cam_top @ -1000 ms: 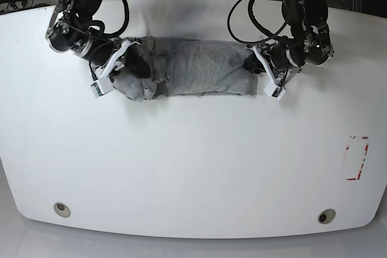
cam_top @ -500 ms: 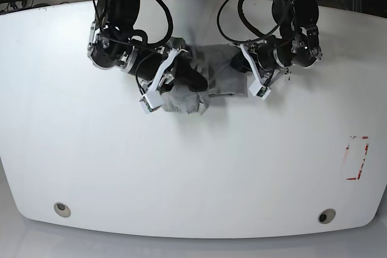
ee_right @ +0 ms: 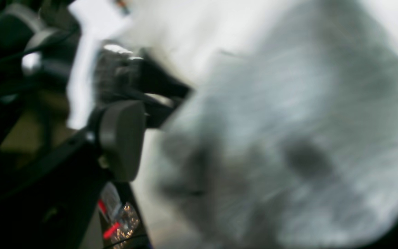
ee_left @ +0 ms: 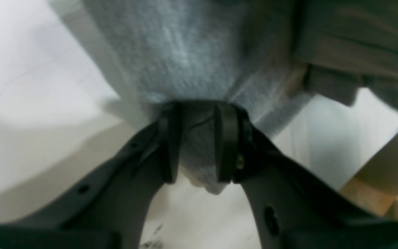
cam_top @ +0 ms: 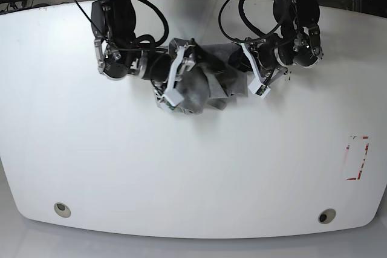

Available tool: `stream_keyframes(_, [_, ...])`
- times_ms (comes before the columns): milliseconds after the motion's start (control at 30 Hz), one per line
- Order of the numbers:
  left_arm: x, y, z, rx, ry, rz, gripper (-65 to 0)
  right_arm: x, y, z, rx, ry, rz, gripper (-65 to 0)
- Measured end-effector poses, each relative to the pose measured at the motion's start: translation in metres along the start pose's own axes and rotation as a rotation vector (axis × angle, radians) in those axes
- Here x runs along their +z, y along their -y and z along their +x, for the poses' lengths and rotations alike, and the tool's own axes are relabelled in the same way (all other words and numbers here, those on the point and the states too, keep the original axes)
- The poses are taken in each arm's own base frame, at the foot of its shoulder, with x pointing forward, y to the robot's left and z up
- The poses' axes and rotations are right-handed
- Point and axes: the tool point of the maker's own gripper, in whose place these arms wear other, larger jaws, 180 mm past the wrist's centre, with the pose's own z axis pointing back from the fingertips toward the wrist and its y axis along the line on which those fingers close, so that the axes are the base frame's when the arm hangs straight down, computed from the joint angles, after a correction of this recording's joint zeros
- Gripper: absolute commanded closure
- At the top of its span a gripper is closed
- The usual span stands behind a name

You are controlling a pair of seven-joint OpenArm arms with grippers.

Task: Fold the T-shirt properly
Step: 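Fold the strip in half by bringing both grippers together, then grasp the folded bundle with both grippers and lift it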

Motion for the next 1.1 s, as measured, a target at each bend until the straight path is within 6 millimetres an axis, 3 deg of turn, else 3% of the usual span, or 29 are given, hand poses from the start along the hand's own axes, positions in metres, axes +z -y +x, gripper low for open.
stream_keyframes(133, [0.014, -0.009, 0.002, 0.061, 0.052, 0.006, -16.4, -0.012, -0.034, 0.013, 0.064, 0.033, 0.090, -49.9])
stream_keyframes(267, [0.038, -0.023, 0.013, 0.053, 0.116, 0.065, -16.5, -0.008, -0.028, 0.014, 0.070, 0.029, 0.070, -49.9])
stream_keyframes(333, [0.056, -0.029, 0.029, 0.030, 0.179, 0.092, -16.7, -0.009, -0.025, 0.011, 0.062, 0.018, 0.064, -49.9])
stream_keyframes(433, [0.085, -0.049, 0.041, 0.001, 0.239, 0.157, -16.7, -0.023, -0.035, 0.005, 0.052, -0.010, 0.107, -49.9])
stream_keyframes(567, [0.123, -0.089, 0.023, 0.013, 0.214, 0.279, -16.8, -0.032, -0.047, 0.005, 0.034, -0.001, 0.147, -49.9])
stream_keyframes(700, [0.148, -0.112, 0.012, 0.006, 0.181, 0.351, -17.1, -0.004, -0.024, 0.006, 0.041, 0.023, 0.051, -49.9])
stream_keyframes(867, [0.137, -0.099, 0.023, -0.104, 0.132, 0.293, -17.1, 0.027, 0.009, 0.013, 0.052, 0.042, -0.065, -44.7])
stream_keyframes(1033, [0.113, -0.064, 0.027, -0.226, 0.073, 0.207, -17.1, 0.056, 0.035, 0.019, 0.049, 0.067, -0.159, -26.5])
stream_keyframes(1100, [0.094, -0.038, 0.032, -0.278, 0.065, 0.123, -17.1, 0.071, 0.055, 0.021, 0.039, 0.069, -0.212, -19.7])
